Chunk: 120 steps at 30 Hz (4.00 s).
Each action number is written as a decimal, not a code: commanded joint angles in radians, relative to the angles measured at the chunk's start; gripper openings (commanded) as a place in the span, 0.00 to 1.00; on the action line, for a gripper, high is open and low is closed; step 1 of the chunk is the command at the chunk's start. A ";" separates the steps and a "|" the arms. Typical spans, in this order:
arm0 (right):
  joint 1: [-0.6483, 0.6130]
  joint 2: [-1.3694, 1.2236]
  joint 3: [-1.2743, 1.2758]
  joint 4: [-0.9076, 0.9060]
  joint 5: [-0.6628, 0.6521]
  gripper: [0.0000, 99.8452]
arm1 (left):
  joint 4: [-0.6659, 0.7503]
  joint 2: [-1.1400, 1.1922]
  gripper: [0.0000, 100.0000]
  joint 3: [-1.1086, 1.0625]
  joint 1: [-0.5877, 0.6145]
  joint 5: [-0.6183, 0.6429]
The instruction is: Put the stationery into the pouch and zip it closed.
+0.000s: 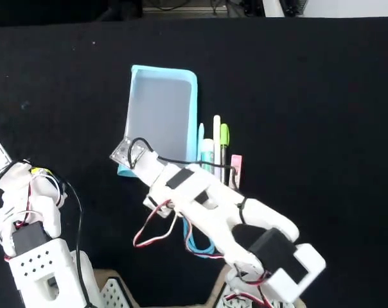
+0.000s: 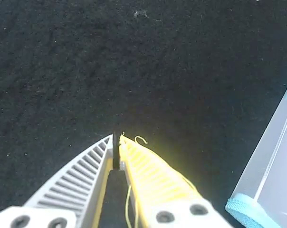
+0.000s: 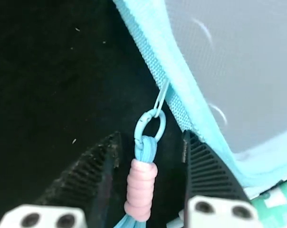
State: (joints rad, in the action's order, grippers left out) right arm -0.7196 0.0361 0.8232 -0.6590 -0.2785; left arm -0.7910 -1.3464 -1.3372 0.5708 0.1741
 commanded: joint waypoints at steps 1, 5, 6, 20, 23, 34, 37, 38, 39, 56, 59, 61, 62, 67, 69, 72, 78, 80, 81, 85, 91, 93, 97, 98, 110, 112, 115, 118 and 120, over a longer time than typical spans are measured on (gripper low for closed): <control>0.028 -0.048 -0.096 -0.044 -0.009 0.04 | 0.005 -0.012 0.03 0.010 0.008 0.011; 0.031 -0.015 -0.120 -0.118 -0.014 0.01 | 0.005 -0.012 0.03 0.010 0.008 0.011; 0.031 0.033 -0.131 -0.157 -0.014 0.01 | 0.005 -0.012 0.03 0.010 0.007 0.011; 0.107 0.647 -0.165 -0.319 -0.052 0.01 | -0.143 -0.012 0.09 0.199 -0.309 -0.103; 0.110 0.693 -0.163 -0.319 -0.101 0.01 | -0.178 -0.011 0.15 0.248 -0.438 -0.190; 0.110 0.794 -0.166 -0.321 -0.121 0.01 | -0.279 -0.003 0.17 0.366 -0.670 -0.216; 0.110 0.794 -0.166 -0.321 -0.121 0.01 | -0.278 -0.003 0.17 0.364 -0.699 -0.216; 0.110 0.794 -0.166 -0.321 -0.121 0.01 | -0.278 -0.003 0.17 0.363 -0.707 -0.216; 0.110 0.794 -0.166 -0.321 -0.121 0.01 | -0.276 -0.003 0.17 0.360 -0.708 -0.216; 0.106 0.796 -0.271 -0.407 -0.120 0.01 | 0.020 -0.002 0.17 0.165 -0.679 -0.207; 0.106 0.796 -0.303 -0.437 -0.117 0.01 | 0.021 -0.002 0.17 0.176 -0.679 -0.207; 0.106 0.796 -0.305 -0.450 -0.115 0.01 | 0.021 -0.002 0.17 0.186 -0.679 -0.207; 0.106 0.796 -0.305 -0.456 -0.115 0.01 | 0.021 -0.002 0.17 0.189 -0.679 -0.207; 0.104 0.796 -0.311 -0.456 -0.114 0.01 | 0.021 0.025 0.17 0.183 -0.677 -0.167; 0.104 0.796 -0.311 -0.454 -0.114 0.01 | 0.021 0.081 0.17 0.202 -0.677 -0.167; 0.104 0.796 -0.311 -0.454 -0.115 0.01 | 0.018 0.209 0.17 0.275 -0.673 -0.135; 0.106 0.796 -0.303 -0.454 -0.120 0.01 | 0.011 0.405 0.16 0.410 -0.680 -0.068; 0.109 0.796 -0.295 -0.456 -0.120 0.01 | 0.014 0.419 0.16 0.412 -0.680 -0.066; 0.109 0.796 -0.289 -0.456 -0.120 0.01 | 0.015 0.419 0.16 0.409 -0.680 -0.064; 0.109 0.796 -0.266 -0.456 -0.121 0.01 | 0.014 0.411 0.04 0.412 -0.680 -0.015; 0.112 0.797 -0.266 -0.488 -0.121 0.01 | 0.008 0.287 0.03 0.409 -0.671 -0.005; 0.112 0.797 -0.266 -0.509 -0.121 0.01 | -0.023 0.227 0.03 0.420 -0.657 -0.005; 0.112 0.849 -0.266 -0.546 -0.121 0.01 | -0.109 0.138 0.03 0.487 -0.598 -0.011; 0.112 0.878 -0.266 -0.549 -0.121 0.01 | -0.132 0.130 0.03 0.509 -0.575 -0.011; 0.226 1.066 -0.294 -0.563 -0.121 0.01 | -0.405 0.259 0.03 0.878 -0.506 -0.095; 0.267 1.056 -0.318 -0.562 -0.121 0.01 | -0.451 0.321 0.03 0.940 -0.506 -0.098; 0.295 1.023 -0.355 -0.571 -0.114 0.01 | -0.539 0.428 0.03 1.056 -0.512 -0.098; 0.295 0.970 -0.386 -0.605 -0.114 0.01 | -0.637 0.549 0.03 1.185 -0.512 -0.101; 0.295 0.928 -0.410 -0.628 -0.114 0.01 | -0.707 0.640 0.03 1.267 -0.512 -0.103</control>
State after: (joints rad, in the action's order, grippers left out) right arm -0.4542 1.0810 0.4933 -1.2589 -0.3920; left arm -1.3863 -0.8508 -0.2739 0.0384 0.0852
